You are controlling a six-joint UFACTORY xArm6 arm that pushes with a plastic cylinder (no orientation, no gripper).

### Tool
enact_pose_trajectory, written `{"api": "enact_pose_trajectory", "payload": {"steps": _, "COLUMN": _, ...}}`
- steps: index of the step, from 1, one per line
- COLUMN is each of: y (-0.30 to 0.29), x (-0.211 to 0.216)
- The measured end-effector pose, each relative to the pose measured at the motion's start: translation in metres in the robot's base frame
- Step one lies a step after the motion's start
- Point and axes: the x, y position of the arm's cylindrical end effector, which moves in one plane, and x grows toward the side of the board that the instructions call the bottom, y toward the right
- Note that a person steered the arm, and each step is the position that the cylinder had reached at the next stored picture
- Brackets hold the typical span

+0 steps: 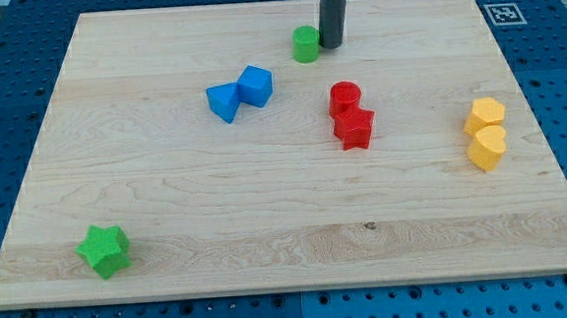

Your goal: Move your hand close to the green star

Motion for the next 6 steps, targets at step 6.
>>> {"api": "enact_pose_trajectory", "payload": {"steps": 6, "y": -0.238, "x": -0.061}}
